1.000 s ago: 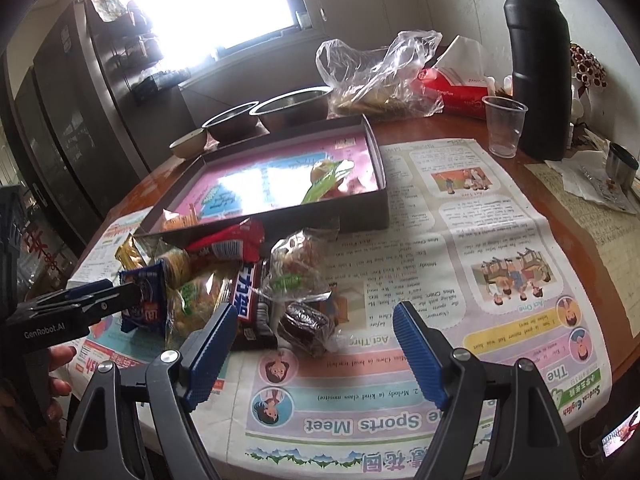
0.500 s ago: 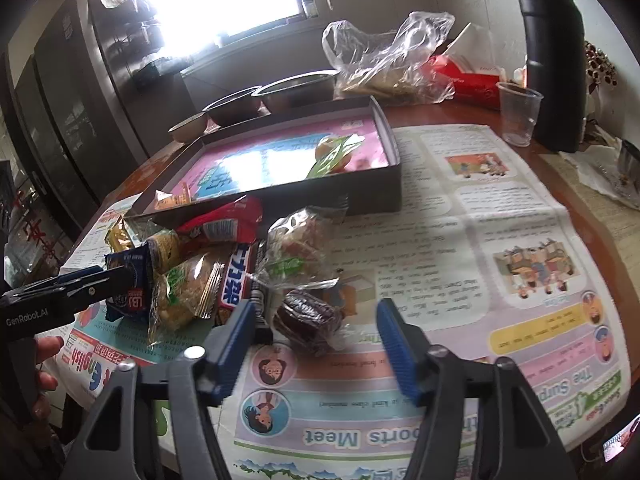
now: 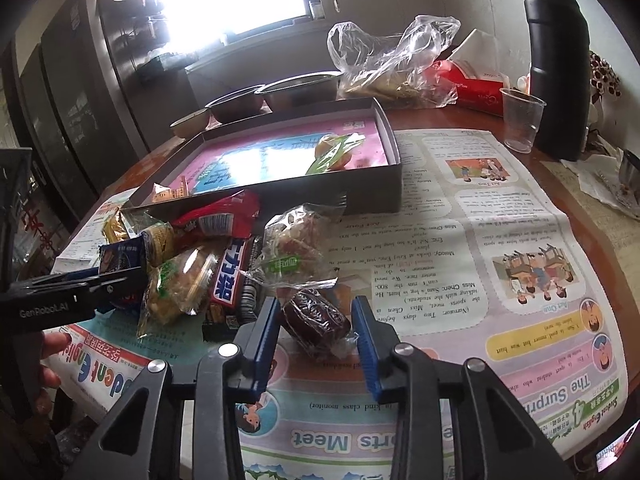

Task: Organize snacks
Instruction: 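Grasp the blue biscuit packet with the left tool while the right tool grasps the brown wrapped candy, then lift the blue packet with the left tool while the right tool carries the candy over the tray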

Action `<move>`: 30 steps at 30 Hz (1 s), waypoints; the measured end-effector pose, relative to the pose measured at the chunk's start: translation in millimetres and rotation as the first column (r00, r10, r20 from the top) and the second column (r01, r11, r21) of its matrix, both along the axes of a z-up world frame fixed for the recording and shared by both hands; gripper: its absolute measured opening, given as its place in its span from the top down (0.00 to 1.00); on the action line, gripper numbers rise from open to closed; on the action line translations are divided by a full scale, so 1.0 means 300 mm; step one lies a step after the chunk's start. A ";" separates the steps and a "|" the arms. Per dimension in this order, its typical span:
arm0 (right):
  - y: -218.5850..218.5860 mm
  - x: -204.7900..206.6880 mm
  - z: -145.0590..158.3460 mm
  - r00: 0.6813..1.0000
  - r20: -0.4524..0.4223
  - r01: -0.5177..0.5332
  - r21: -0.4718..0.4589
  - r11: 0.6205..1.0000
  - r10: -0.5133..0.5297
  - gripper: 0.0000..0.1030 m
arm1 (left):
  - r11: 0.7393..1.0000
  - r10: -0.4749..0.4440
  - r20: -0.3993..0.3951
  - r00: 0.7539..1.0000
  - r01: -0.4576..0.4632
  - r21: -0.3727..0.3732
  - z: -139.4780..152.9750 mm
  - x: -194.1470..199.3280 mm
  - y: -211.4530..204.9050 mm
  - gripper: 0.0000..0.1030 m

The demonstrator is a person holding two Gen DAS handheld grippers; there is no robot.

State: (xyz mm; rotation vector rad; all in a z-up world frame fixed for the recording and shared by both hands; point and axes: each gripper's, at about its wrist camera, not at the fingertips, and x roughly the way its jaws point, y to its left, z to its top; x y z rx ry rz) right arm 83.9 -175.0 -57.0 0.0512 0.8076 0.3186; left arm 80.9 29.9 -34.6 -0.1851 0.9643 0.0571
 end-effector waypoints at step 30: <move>-0.052 -0.041 0.060 0.997 0.042 0.066 0.015 0.998 -0.066 0.66 | 0.997 0.027 0.091 0.995 -0.019 -0.080 0.093 -0.092 0.093 0.46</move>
